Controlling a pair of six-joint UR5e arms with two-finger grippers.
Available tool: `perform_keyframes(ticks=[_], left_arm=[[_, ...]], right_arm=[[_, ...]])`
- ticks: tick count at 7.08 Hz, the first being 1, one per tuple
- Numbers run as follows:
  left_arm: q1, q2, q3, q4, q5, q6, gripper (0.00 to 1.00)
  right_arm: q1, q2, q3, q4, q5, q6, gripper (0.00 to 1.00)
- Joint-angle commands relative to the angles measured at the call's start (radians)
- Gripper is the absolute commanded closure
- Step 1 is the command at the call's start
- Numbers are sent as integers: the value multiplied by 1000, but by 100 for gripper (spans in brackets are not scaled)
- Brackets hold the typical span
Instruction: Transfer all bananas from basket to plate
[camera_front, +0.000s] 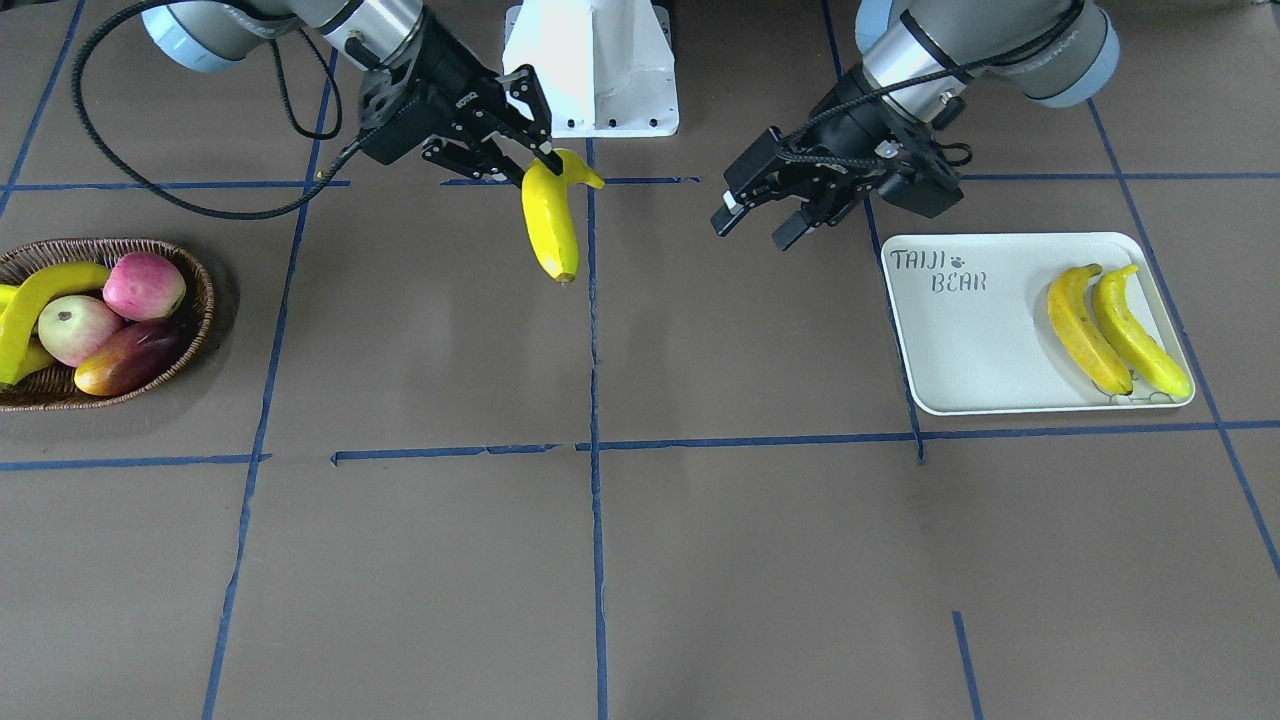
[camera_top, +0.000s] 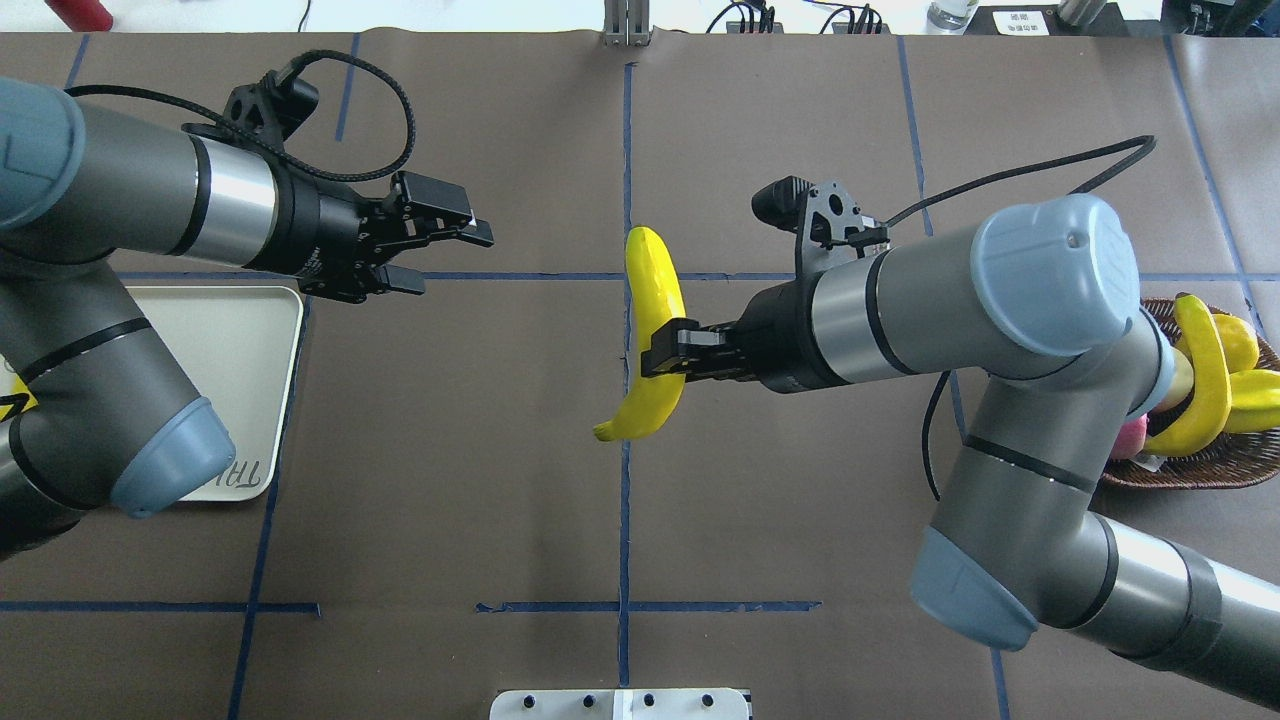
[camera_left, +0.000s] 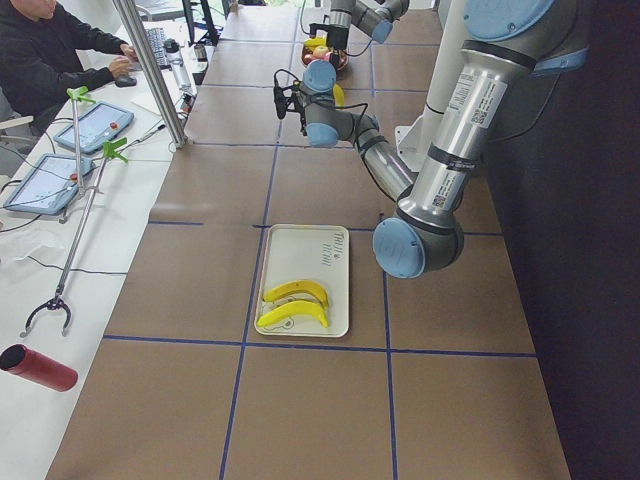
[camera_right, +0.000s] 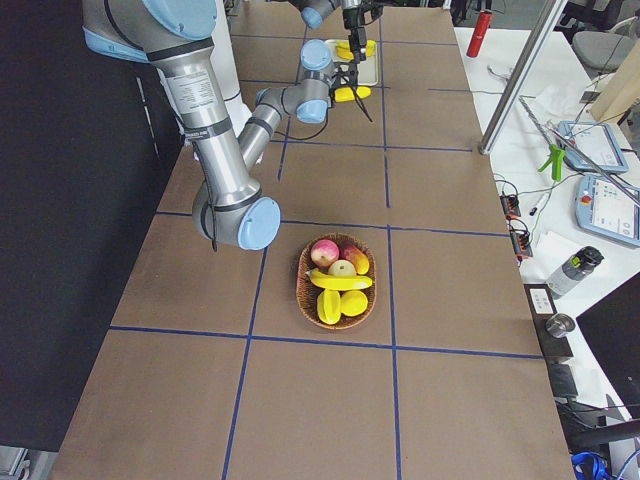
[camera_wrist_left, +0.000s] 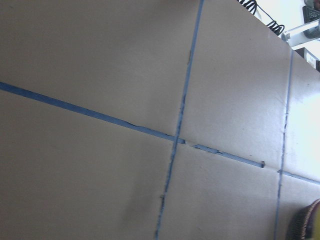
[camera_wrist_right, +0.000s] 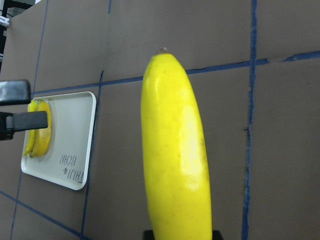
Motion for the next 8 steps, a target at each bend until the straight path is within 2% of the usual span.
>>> perform_keyframes(ticks=[1,3,5,7,8], left_arm=[[41,-96,49,-1,8,-52,3],[78,-158,94,-4,10,-64,3],[118,-166,94,-6,19,-67,3],[159,-172,94,-4,68,-69,4],[160,-170,92,-6,68,-69,20]], right_arm=[[-50,20,1,23,-30,2,100],[-60,21,-1,23,-44,2,100],[-64,21,1,29,-52,2,100],[-66,23,4,31,-58,2,100],[-67,21,4,29,-58,2,99]])
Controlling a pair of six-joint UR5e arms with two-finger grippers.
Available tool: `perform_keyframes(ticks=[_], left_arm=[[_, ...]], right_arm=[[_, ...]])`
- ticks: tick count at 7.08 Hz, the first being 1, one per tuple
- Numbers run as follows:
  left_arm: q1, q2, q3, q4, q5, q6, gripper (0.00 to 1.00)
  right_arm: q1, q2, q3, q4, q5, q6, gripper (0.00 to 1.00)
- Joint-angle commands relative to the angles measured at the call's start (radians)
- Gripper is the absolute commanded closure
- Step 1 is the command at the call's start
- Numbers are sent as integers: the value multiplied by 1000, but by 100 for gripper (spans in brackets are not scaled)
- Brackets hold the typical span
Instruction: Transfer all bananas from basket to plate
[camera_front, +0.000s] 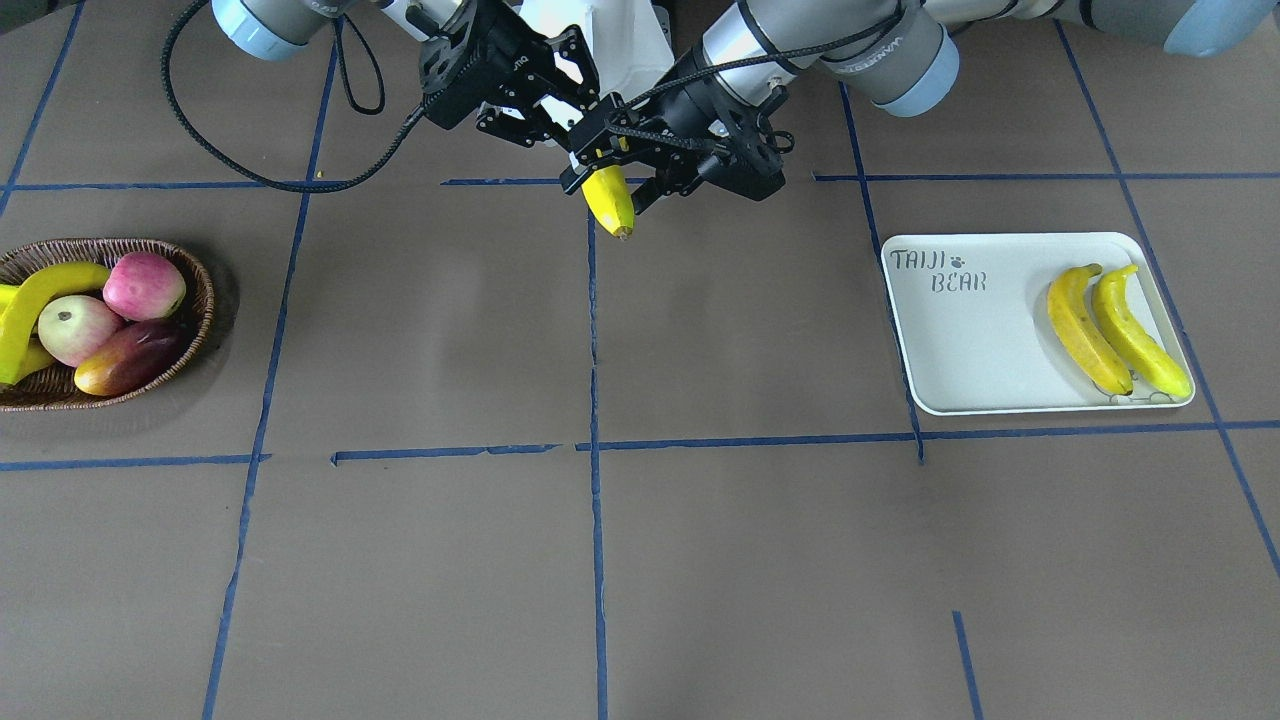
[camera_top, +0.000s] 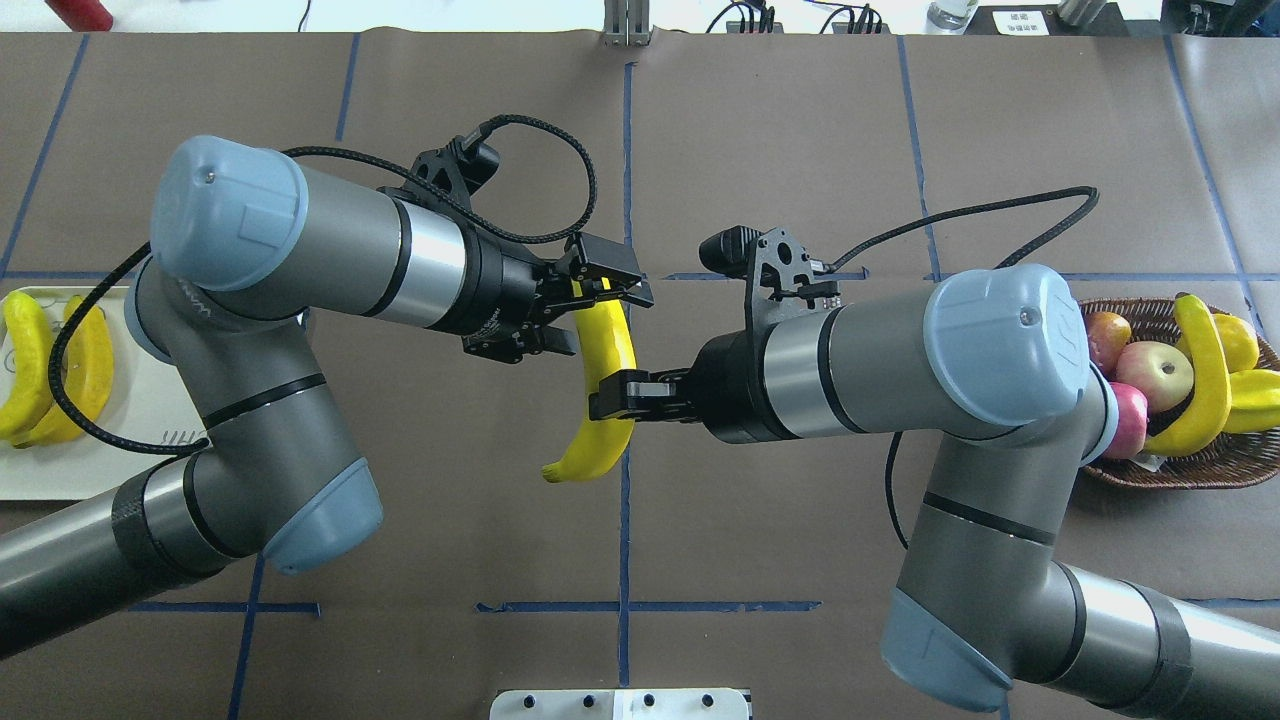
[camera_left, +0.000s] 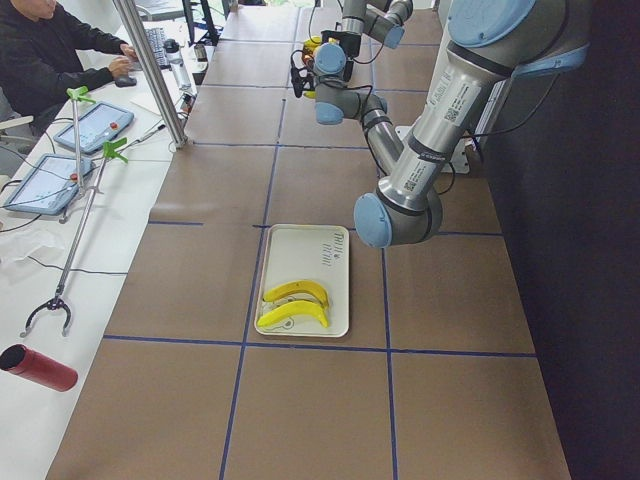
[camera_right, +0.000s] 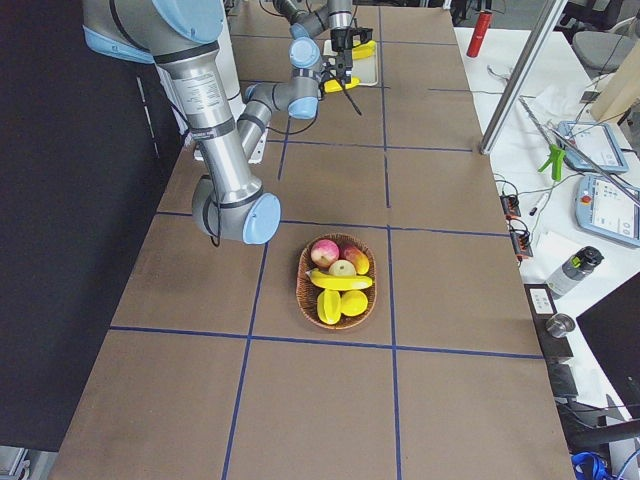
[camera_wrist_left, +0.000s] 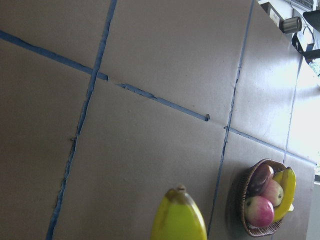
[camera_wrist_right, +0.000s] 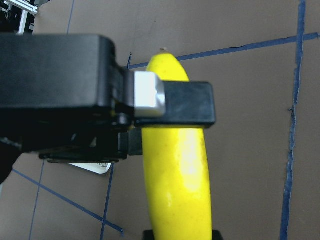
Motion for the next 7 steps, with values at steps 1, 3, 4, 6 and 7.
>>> perform_keyframes(ticks=[1,3,4,6,7], left_arm=[[7,7,-15,-2,9,13,77],[-7,15,-26,-1,-2,23,98],[-7,19,-29,2,-3,23,100],[-24,22,-27,5,-3,23,100],[-57,48,-27,16,-23,23,100]], right_arm=[[-1,-1,1,1,0,0,99],[-19,2,5,1,-35,24,7],[-21,5,7,3,-47,66,1],[-20,4,27,3,-47,81,0],[-18,4,31,1,-49,80,0]])
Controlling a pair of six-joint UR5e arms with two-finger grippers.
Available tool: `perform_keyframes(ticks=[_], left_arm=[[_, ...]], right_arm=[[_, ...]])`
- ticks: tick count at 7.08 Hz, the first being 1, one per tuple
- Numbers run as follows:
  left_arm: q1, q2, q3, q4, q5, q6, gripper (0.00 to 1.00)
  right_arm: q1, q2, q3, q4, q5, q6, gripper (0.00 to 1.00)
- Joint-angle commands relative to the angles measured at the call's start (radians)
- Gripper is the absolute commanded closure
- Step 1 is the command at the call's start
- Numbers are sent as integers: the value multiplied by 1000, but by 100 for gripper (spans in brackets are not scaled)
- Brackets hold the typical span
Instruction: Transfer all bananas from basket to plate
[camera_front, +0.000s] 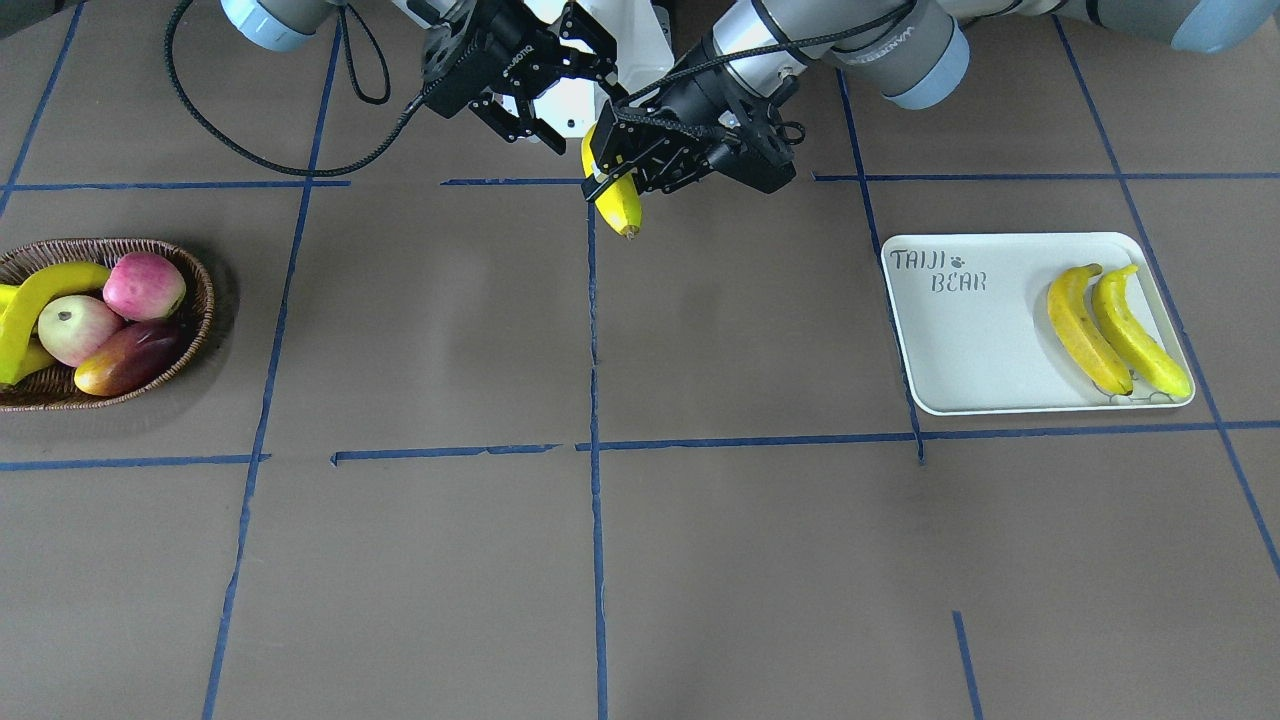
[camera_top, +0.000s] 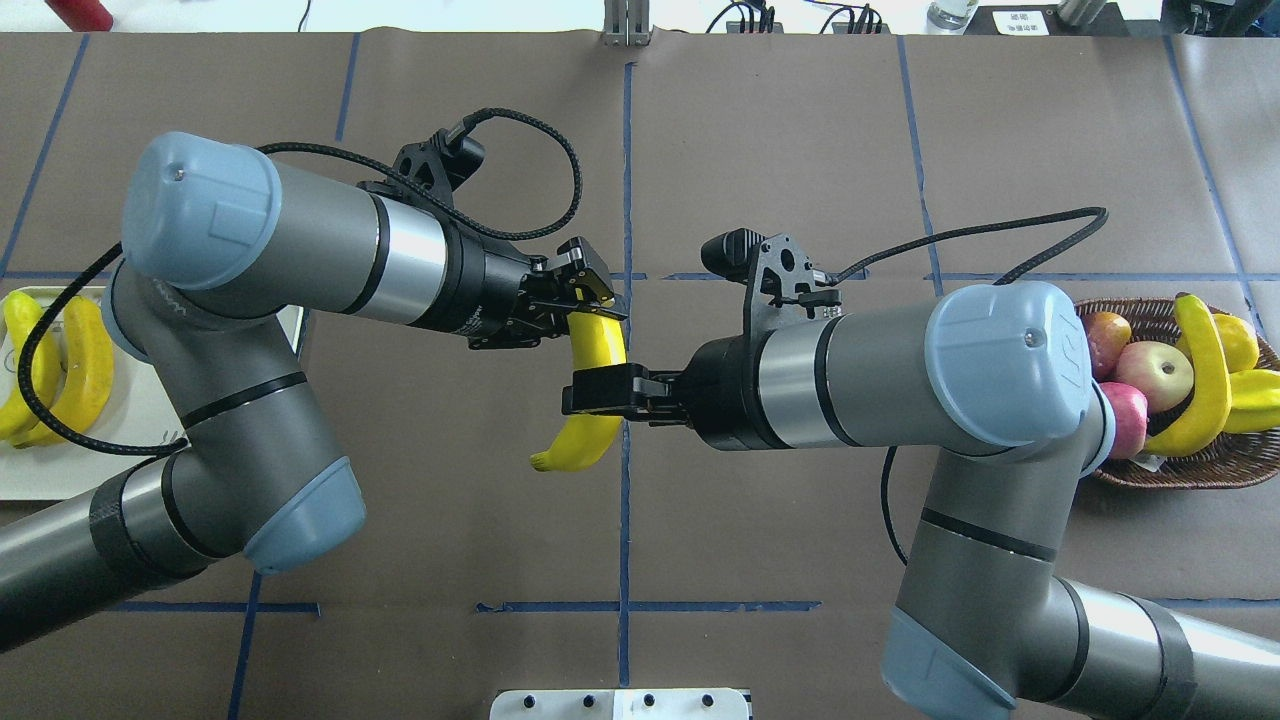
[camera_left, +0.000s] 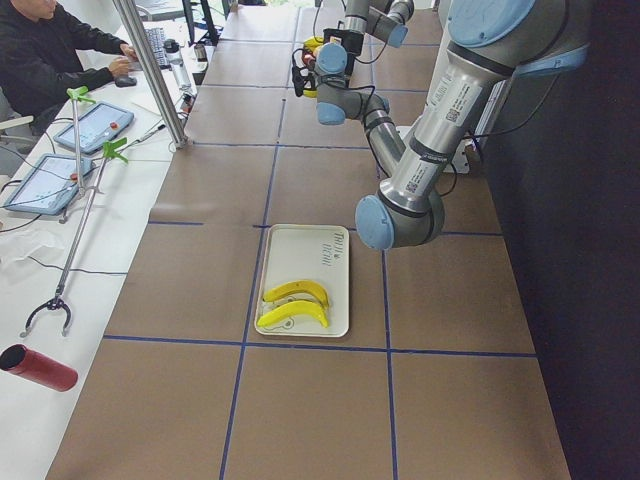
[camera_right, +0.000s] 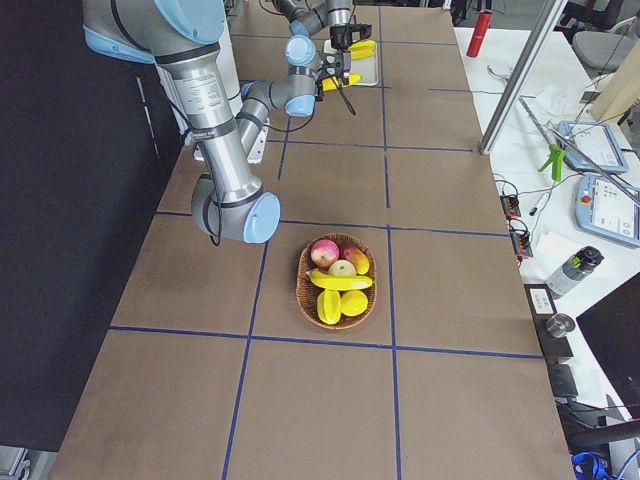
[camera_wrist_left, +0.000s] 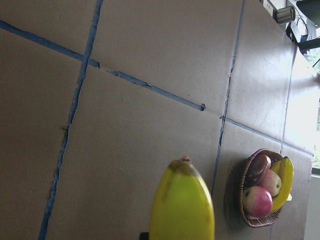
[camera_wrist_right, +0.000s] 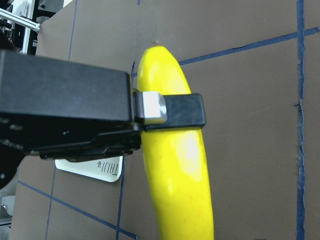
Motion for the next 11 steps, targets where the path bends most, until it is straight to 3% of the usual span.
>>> perform_keyframes(ticks=[1,2,3,5,7,9,11], left_arm=[[-97,50,18,25,-75,0,100],[-176,99,35,89,-175,41,100],[-248,148,29,181,-226,227,100],[-346,237,14,450,-207,510,100],[-350,427,35,480,-37,699,100],[-344,481,86,475,-10,701,100],[-304,471,115,472,-10,690,100]], right_arm=[[7,-6,21,-3,-3,2,0],[15,-10,28,-3,-5,2,0],[20,-17,36,-4,-13,2,0],[41,-72,62,-4,-17,-1,0],[47,-74,61,-7,-19,-1,0],[47,-74,59,-13,-28,-1,0],[46,-74,60,-13,-28,-1,0]])
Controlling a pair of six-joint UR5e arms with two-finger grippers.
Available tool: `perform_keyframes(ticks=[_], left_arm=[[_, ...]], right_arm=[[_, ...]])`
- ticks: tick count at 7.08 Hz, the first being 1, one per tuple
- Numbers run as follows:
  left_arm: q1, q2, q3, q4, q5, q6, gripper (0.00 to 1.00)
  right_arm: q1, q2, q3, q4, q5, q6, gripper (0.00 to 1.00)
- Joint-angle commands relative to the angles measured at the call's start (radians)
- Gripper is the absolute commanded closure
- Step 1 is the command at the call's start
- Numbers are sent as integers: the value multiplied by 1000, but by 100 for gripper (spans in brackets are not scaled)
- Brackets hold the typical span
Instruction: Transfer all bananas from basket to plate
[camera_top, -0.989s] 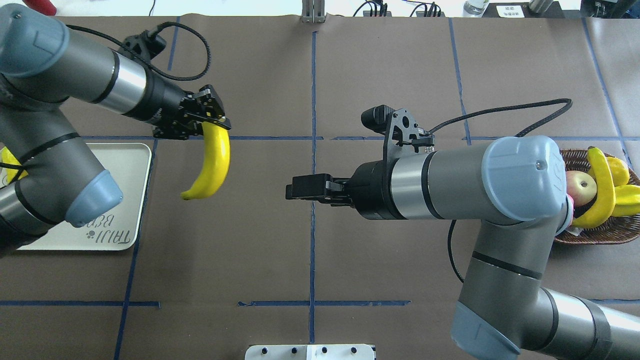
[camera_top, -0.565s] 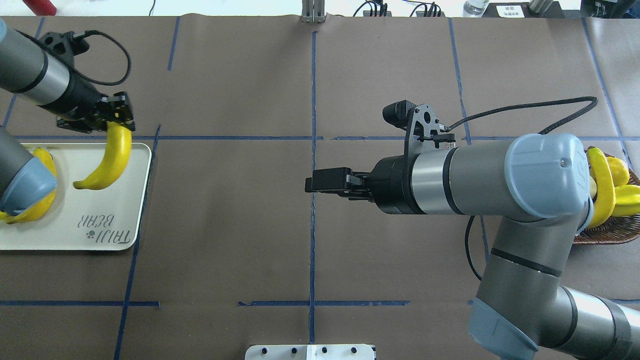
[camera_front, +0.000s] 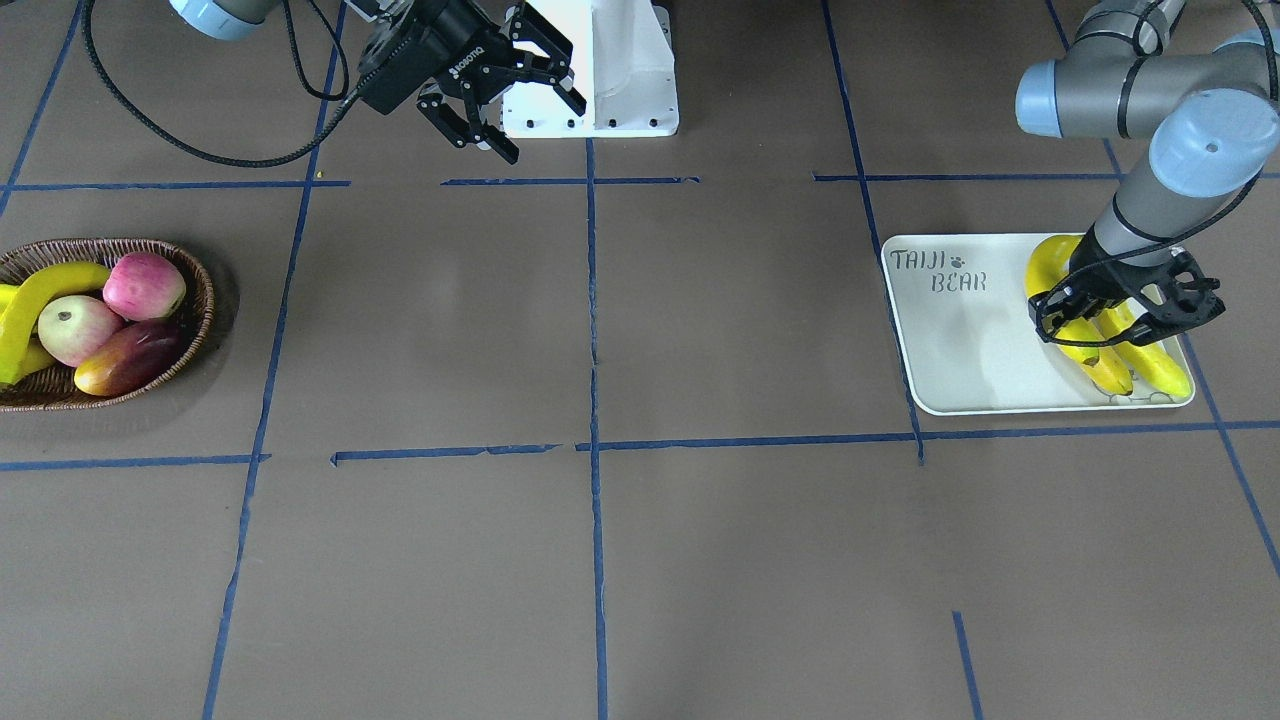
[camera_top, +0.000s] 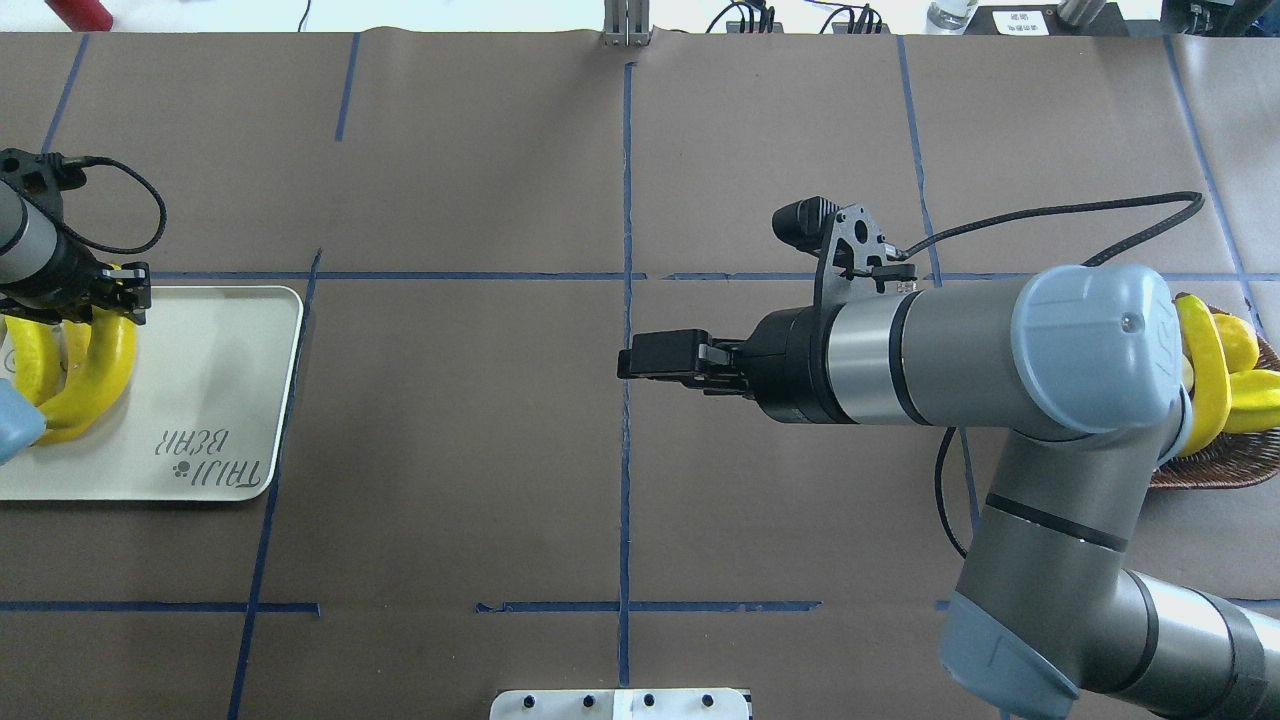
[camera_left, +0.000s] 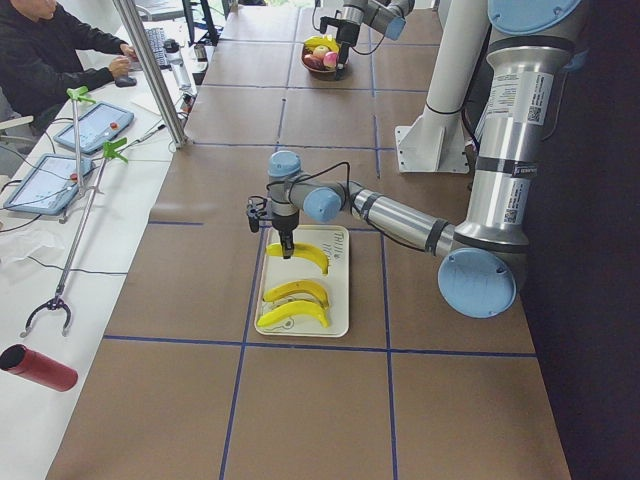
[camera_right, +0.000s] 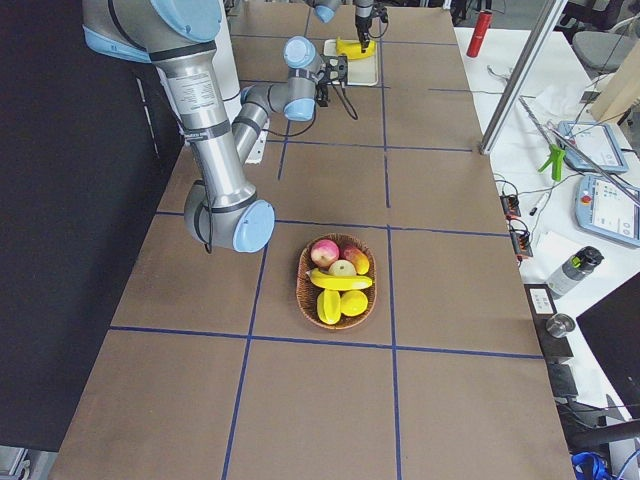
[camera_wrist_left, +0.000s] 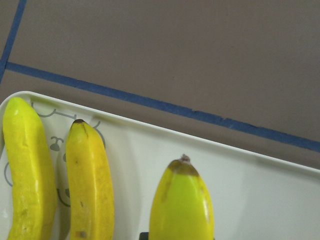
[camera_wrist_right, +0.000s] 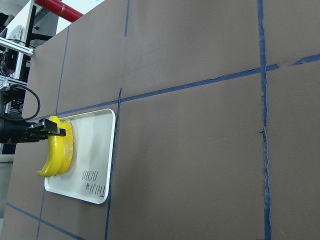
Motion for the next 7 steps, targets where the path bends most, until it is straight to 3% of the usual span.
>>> perform_keyframes(ticks=[1,3,4,5,7], left_arm=[[44,-1,15,-1,2,-3,100],[68,-1,17,-1,2,-3,97],[76,-6,35,-3,4,8,38],[81,-17,44,-7,8,17,1],[73,-20,0,-15,1,40,1]], right_arm=[[0,0,1,0,-1,-1,0],[2,0,1,1,-1,-1,0],[2,0,1,0,-1,-1,0],[3,0,1,0,-1,-1,0],[18,-21,3,0,12,-2,0]])
